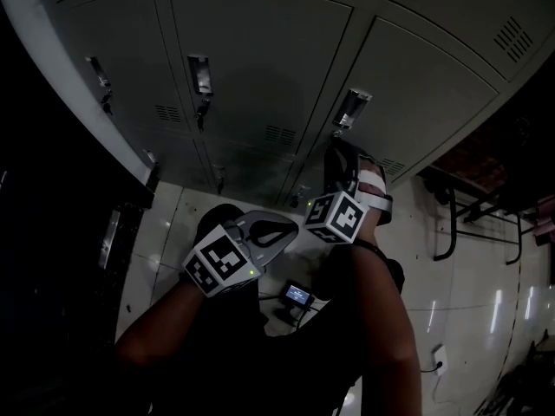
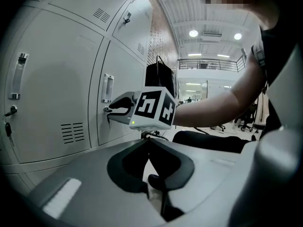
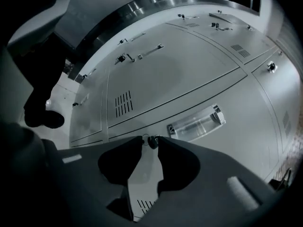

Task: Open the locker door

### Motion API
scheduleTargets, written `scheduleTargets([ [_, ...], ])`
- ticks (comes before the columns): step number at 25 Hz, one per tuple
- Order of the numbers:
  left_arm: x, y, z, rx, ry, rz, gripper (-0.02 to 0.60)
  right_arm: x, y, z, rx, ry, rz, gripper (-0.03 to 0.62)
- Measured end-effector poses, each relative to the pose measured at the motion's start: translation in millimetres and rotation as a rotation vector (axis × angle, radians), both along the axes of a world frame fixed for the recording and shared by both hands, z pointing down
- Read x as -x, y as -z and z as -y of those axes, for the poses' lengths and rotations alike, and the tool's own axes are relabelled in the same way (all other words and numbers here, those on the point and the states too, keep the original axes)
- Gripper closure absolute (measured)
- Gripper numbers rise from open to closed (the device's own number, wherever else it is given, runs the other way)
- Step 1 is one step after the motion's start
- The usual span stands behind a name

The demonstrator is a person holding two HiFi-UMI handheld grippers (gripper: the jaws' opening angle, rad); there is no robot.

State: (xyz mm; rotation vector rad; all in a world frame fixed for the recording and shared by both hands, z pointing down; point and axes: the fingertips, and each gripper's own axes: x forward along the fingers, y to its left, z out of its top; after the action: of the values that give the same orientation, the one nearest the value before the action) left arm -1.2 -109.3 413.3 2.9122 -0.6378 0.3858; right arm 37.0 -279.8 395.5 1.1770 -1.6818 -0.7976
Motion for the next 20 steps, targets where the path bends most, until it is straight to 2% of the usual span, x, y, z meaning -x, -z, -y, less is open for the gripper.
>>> scheduleTargets([
  [5, 0.3, 2.1, -0.1, -0.002, -0.002, -0.001, 0.569, -0.1, -2.7, 7.4, -0.052, -0.001, -0.134, 0.55],
  [7, 1.8, 0.3, 0.6, -0.002, 0.002, 0.002, 0.569, -0.1, -2.8, 5.1, -0.057, 0.005, -0.149, 0.554],
  [15, 4.7, -3.5, 0.5, -0.001, 0.006, 0.01, 0.569, -4.4, 2.0, -35.6, -0.025, 0.029, 0.038, 0.554],
  [20, 3.4, -2.8, -0.3, -0.002, 0.001, 0.017, 0.569, -17.9, 3.6, -80.4, -0.036, 0.075, 0.069, 0.553],
])
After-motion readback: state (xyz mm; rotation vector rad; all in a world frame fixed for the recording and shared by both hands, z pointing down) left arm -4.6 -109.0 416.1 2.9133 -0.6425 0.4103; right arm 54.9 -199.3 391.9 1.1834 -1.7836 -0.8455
